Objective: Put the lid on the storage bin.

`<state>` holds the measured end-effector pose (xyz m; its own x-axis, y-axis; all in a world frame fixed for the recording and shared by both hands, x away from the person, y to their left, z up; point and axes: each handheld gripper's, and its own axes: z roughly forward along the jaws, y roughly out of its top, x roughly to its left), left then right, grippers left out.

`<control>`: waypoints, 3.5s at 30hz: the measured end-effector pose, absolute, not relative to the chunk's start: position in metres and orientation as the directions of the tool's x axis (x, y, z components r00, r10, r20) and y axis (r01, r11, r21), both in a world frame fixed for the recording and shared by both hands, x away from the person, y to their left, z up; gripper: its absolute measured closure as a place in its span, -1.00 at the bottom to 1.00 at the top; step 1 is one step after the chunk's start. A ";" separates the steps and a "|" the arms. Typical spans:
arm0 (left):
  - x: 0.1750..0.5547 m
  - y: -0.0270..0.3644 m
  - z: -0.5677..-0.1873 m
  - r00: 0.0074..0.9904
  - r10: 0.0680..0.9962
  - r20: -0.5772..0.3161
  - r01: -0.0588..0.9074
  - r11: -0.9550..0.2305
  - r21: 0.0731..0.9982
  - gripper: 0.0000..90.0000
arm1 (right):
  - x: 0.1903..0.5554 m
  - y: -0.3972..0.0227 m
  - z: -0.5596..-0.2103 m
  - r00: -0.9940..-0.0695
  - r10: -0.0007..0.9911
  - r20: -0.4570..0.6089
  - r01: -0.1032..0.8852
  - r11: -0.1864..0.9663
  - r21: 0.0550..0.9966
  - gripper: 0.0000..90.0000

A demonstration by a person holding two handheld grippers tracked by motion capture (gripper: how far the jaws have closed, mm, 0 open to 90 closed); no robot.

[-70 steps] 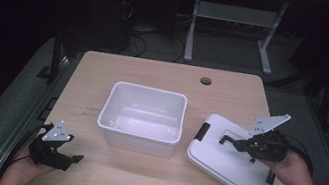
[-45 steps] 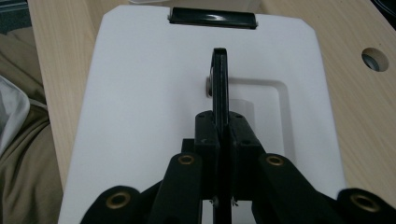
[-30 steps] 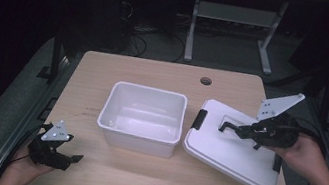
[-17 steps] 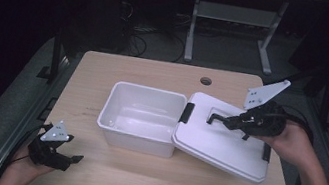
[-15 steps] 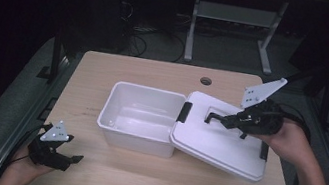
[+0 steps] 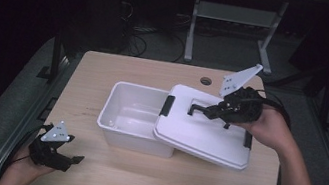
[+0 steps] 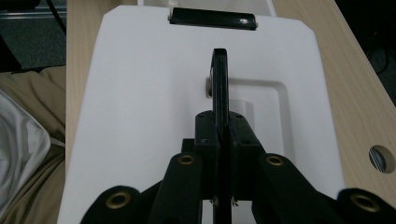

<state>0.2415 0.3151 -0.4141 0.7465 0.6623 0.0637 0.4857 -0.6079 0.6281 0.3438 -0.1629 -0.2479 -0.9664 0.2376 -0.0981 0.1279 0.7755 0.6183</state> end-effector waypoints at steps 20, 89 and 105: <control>0.240 0.318 -0.413 0.746 0.663 0.064 0.483 -0.604 0.634 -0.51 | 0.366 -0.107 -0.246 -0.983 0.159 -0.096 0.068 0.789 0.611 0.86; 0.239 0.323 -0.412 0.749 0.661 0.042 0.477 -0.583 0.658 -0.54 | 0.420 0.012 -0.284 -0.996 0.080 -0.031 0.047 0.810 0.585 0.86; 0.239 0.324 -0.411 0.750 0.660 0.038 0.475 -0.578 0.664 -0.54 | 0.418 0.011 -0.288 -0.995 0.100 -0.023 0.067 0.806 0.588 0.79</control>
